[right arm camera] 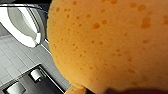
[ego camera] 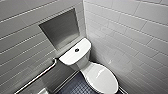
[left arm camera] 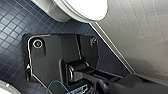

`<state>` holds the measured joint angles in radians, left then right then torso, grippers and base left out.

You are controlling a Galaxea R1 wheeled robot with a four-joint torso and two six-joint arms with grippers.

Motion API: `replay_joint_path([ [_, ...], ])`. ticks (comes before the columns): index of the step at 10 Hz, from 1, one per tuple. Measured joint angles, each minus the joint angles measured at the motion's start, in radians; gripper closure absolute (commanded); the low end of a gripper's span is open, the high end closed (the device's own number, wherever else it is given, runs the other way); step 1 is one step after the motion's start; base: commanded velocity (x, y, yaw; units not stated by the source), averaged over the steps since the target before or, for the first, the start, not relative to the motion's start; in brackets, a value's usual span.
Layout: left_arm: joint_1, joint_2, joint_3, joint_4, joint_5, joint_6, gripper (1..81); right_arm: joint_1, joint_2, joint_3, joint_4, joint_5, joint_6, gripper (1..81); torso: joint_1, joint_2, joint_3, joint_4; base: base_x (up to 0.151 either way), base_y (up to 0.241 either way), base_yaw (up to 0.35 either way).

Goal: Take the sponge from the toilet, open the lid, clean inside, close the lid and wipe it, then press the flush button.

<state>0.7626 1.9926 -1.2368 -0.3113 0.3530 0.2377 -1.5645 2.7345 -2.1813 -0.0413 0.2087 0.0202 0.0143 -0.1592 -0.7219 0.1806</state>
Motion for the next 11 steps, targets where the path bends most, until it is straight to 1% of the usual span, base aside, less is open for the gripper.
replay_joint_path([
  [2,0.203,0.032,-0.034,0.061,-0.087,0.002,81.1,0.0,0.0,-0.003,0.0,0.0,-0.001,81.1,0.0,0.0,0.0,0.0,0.0,0.0,0.0],
  [3,0.284,0.075,-0.08,0.09,-0.123,0.005,81.1,0.0,0.0,-0.003,0.0,0.0,-0.001,81.1,-0.001,0.0,0.003,0.0,0.0,0.0,0.0],
  [4,0.346,0.137,-0.149,0.117,-0.155,0.01,81.1,0.0,0.004,-0.007,0.0,-0.002,-0.001,81.1,-0.001,0.0,0.015,0.0,0.0,0.0,0.0],
  [5,0.393,0.204,-0.228,0.141,-0.18,0.013,81.1,-0.001,0.012,-0.018,0.0,-0.003,-0.001,81.1,-0.001,0.0,0.041,0.0,0.0,0.0,0.0],
  [7,0.453,0.322,-0.383,0.181,-0.217,0.02,81.1,-0.003,0.041,-0.064,0.0,-0.006,-0.001,81.1,-0.002,-0.001,0.112,0.0,0.0,0.0,0.0],
  [9,0.507,0.431,-0.537,0.209,-0.235,0.02,81.1,-0.011,0.077,-0.114,0.0,-0.011,0.0,81.1,-0.002,-0.002,0.185,0.0,0.0,0.0,0.0],
  [11,0.557,0.534,-0.681,0.222,-0.246,0.02,81.1,-0.023,0.095,-0.126,0.0,-0.016,0.0,81.1,-0.004,-0.003,0.258,0.0,0.0,0.0,0.0],
])
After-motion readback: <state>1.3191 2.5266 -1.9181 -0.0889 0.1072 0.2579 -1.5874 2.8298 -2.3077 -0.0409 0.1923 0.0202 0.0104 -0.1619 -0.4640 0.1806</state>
